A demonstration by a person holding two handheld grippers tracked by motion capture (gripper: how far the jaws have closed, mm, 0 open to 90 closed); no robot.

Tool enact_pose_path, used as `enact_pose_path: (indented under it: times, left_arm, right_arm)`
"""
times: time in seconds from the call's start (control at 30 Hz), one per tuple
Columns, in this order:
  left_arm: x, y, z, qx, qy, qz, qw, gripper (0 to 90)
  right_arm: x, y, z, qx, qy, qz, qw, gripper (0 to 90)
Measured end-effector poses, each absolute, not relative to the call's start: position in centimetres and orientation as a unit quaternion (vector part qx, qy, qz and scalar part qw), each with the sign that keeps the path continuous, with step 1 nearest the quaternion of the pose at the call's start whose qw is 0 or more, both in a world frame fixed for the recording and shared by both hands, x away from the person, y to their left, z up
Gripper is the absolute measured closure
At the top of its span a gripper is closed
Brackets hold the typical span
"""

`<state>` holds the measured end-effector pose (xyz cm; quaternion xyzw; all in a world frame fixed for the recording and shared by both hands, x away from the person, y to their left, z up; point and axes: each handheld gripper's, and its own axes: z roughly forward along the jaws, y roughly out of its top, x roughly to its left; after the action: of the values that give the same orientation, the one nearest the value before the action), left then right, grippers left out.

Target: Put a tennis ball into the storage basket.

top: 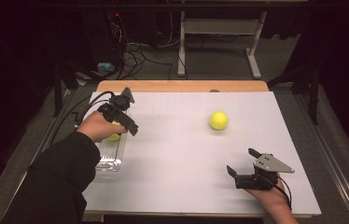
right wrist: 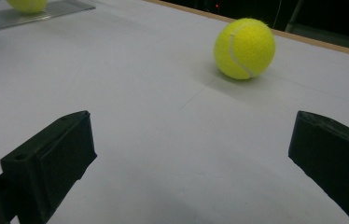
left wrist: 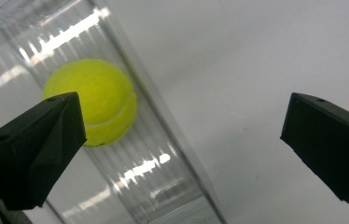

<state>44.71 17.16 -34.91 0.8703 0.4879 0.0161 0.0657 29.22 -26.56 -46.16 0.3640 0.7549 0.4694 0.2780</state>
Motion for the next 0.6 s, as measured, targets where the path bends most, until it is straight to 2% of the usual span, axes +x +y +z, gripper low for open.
enact_pose_path:
  times: [0.37,0.6]
  left_arm:
    - [42.1,12.4,-35.8,0.897,0.431,0.006,0.097,0.6]
    - [40.7,10.6,-36.0,0.904,0.411,-0.002,0.116,0.5]
  right_arm:
    - [29.4,-26.5,-46.1,0.370,0.751,0.473,0.275,0.3]
    - [30.0,-26.7,-46.0,0.378,0.743,0.476,0.281,0.0]
